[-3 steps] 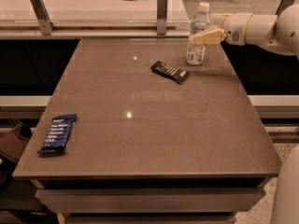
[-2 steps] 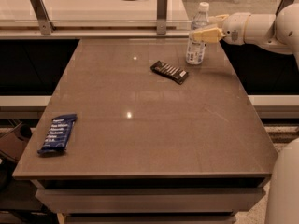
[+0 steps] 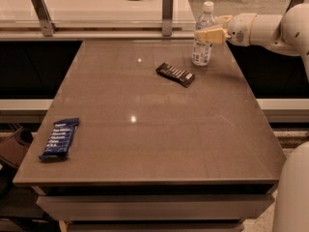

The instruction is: Move blue plastic bottle near rxbar blueberry

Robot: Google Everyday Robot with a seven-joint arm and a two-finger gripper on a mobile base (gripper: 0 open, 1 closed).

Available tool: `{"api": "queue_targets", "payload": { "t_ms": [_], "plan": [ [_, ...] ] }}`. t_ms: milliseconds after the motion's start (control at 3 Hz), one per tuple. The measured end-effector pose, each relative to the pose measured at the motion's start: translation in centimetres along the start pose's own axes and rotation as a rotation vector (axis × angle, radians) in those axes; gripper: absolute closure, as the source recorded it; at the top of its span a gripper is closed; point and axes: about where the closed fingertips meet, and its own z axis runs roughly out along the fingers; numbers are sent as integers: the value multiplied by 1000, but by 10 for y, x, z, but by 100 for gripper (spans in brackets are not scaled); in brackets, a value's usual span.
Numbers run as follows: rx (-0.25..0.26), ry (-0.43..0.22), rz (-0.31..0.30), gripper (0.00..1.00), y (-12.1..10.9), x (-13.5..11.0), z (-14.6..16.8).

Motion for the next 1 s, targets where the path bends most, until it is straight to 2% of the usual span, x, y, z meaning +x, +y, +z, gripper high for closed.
{"api": "queue_targets", "payload": {
  "t_ms": [333,667,1000],
  "plan": [
    [-5,0,1,100,2,0,3],
    [-5,0,1,100,2,0,3],
    [-25,8,-9,100,9,-22,-1]
  ]
}}
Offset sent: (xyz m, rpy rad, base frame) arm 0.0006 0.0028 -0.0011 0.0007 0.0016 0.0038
